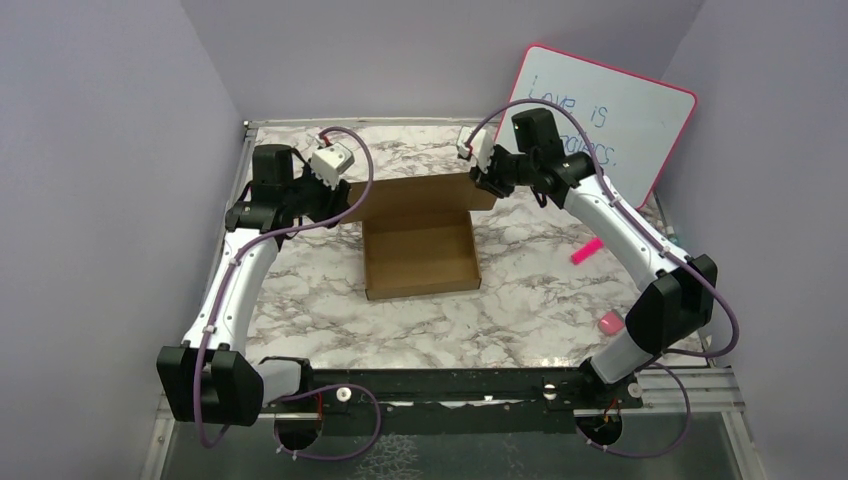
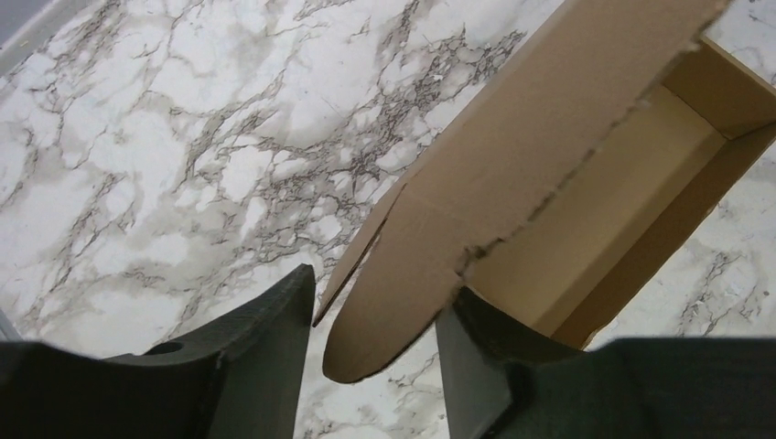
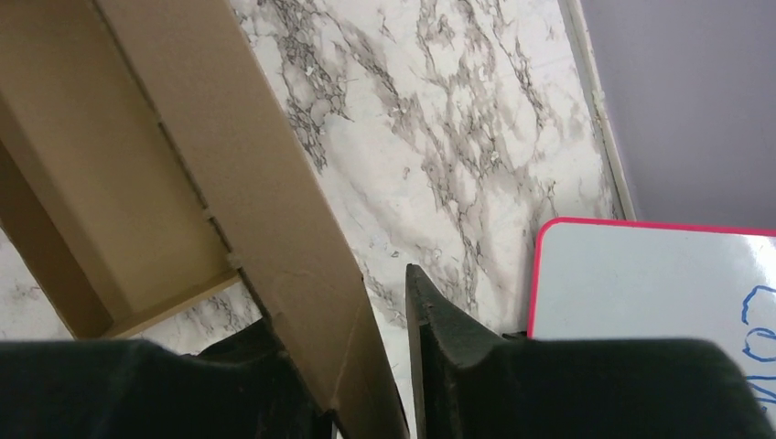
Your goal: Fold the paper box
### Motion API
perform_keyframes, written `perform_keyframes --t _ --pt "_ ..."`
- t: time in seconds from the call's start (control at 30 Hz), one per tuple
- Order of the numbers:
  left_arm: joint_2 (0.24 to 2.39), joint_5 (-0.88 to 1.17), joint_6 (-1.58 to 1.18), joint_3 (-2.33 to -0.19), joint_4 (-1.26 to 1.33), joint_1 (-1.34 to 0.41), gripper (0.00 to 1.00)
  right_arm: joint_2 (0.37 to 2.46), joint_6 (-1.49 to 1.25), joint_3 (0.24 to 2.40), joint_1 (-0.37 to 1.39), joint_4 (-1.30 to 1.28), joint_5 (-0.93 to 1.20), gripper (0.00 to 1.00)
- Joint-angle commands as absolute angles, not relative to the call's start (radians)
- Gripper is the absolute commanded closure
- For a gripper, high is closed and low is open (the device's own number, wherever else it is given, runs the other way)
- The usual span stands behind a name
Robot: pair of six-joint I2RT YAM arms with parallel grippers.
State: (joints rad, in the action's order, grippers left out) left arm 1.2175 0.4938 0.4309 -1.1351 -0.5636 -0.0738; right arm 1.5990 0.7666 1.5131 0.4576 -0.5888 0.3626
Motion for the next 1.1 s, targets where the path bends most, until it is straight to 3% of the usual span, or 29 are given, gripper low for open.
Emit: perform_keyframes --t 0.0,0.13,0.33,0.63,1.07 --pt "1.202 0.538 0.531 -1.164 -0.531 -0.075 0.44 1.587 0.763 1.495 0.443 -0.551 0.358 0.63" --pt "1.178 0.524 0.621 -1.154 -0.525 -0.076 0.36 1.558 0.775 1.476 0.417 -0.545 0.369 0.57" --pt "1.189 0.585 0.717 -1.162 -0.525 -0.075 0.34 1.539 0.785 1.453 0.390 -0.532 0.416 0.57" --pt "1.251 0.643 0.846 -1.236 -0.601 -0.070 0.34 1.569 0.794 1.486 0.386 -0.558 0.452 0.66" --pt "1.354 0.714 0.906 -1.309 -0.717 -0.059 0.50 1.597 0.795 1.505 0.386 -0.568 0.464 0.86"
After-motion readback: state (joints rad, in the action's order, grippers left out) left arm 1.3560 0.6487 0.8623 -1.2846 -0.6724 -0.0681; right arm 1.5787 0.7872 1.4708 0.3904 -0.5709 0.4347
